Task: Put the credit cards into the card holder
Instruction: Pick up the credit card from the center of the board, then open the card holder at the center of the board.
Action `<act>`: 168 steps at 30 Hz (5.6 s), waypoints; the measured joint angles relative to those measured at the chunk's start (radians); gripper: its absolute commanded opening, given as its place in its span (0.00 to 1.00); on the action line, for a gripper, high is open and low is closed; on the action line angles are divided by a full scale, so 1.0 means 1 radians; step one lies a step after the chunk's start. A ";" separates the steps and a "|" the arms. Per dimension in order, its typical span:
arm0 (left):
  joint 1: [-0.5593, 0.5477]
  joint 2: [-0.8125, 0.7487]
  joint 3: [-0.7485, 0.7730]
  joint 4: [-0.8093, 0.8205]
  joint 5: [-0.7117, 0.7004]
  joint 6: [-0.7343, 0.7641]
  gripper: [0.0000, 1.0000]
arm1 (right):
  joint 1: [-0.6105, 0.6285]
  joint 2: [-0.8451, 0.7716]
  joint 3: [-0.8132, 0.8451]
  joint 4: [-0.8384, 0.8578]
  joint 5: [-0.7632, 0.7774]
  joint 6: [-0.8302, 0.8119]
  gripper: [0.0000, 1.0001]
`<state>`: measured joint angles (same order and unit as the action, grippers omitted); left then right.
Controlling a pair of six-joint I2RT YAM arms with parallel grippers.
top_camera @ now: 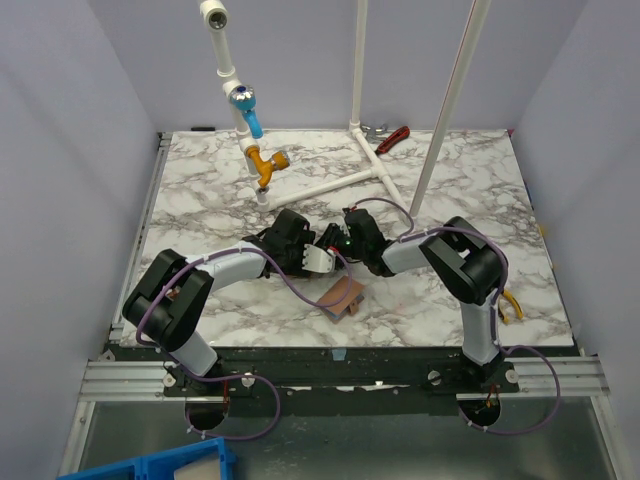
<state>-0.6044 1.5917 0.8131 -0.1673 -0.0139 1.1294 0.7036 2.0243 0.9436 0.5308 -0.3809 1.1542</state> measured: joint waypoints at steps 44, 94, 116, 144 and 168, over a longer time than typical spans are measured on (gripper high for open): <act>0.120 -0.324 0.208 -0.413 0.610 -0.582 0.99 | -0.027 -0.347 -0.194 -0.010 -0.049 -0.196 0.01; 0.323 -0.354 0.008 0.081 1.245 -1.589 0.00 | -0.068 -0.615 -0.285 0.260 -0.311 -0.119 0.15; 0.324 -0.354 0.032 0.007 1.263 -1.523 0.02 | -0.059 -0.546 -0.222 0.281 -0.380 -0.087 0.03; 0.343 -0.359 0.067 -0.059 1.364 -1.475 0.34 | 0.004 -0.591 -0.175 0.051 -0.381 -0.247 0.01; 0.369 -0.347 0.174 -0.171 1.400 -1.379 0.29 | 0.010 -0.574 -0.097 0.045 -0.378 -0.265 0.01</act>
<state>-0.2356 1.2446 0.9874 -0.3382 1.3857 -0.2501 0.7139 1.4506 0.8471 0.5755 -0.7586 0.8890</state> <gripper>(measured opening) 0.313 0.012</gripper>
